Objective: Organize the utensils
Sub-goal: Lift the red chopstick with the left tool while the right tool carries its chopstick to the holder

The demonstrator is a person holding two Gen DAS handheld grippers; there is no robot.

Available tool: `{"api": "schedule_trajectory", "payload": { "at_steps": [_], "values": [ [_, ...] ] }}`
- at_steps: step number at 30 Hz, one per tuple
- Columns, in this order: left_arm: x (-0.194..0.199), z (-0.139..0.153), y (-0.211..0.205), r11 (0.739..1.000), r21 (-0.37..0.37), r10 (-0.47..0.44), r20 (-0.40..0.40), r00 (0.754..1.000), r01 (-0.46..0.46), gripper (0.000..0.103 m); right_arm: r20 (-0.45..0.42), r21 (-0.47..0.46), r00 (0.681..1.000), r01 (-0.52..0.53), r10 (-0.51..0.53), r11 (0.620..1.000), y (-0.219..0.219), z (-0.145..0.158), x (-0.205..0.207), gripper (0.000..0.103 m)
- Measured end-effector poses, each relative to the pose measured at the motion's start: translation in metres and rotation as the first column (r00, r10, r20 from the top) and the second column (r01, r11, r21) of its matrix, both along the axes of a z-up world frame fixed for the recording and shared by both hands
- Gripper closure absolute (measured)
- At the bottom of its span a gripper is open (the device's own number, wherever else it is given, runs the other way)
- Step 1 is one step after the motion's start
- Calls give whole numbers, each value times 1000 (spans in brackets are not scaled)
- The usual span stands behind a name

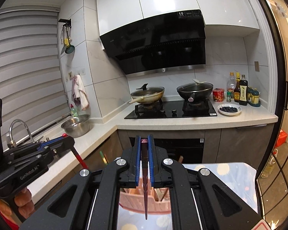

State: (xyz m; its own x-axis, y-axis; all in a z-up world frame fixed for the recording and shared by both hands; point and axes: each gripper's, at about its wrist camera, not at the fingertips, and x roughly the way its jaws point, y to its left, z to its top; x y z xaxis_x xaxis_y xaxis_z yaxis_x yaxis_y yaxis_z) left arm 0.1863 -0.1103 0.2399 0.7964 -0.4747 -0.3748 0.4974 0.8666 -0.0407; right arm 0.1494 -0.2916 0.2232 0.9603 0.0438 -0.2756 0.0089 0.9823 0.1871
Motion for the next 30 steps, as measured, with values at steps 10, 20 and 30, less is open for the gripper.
{"api": "schedule_trajectory", "payload": {
  "at_steps": [10,20,30],
  "values": [
    [50,13,-25,1000,0,9,-7,1000,-9,96,13,8,1000,13,-13,1000,-1,17,58,96],
    [74,1,-27,1000,-8,7,-53,999,-8,96,-92,25,996,5,-2,1000,-3,-23,93,96],
    [75,23,-27,1000,-28,3,-12,1000,-3,96,-136,25,991,3,1,1000,-1,-42,106,96]
  ]
}}
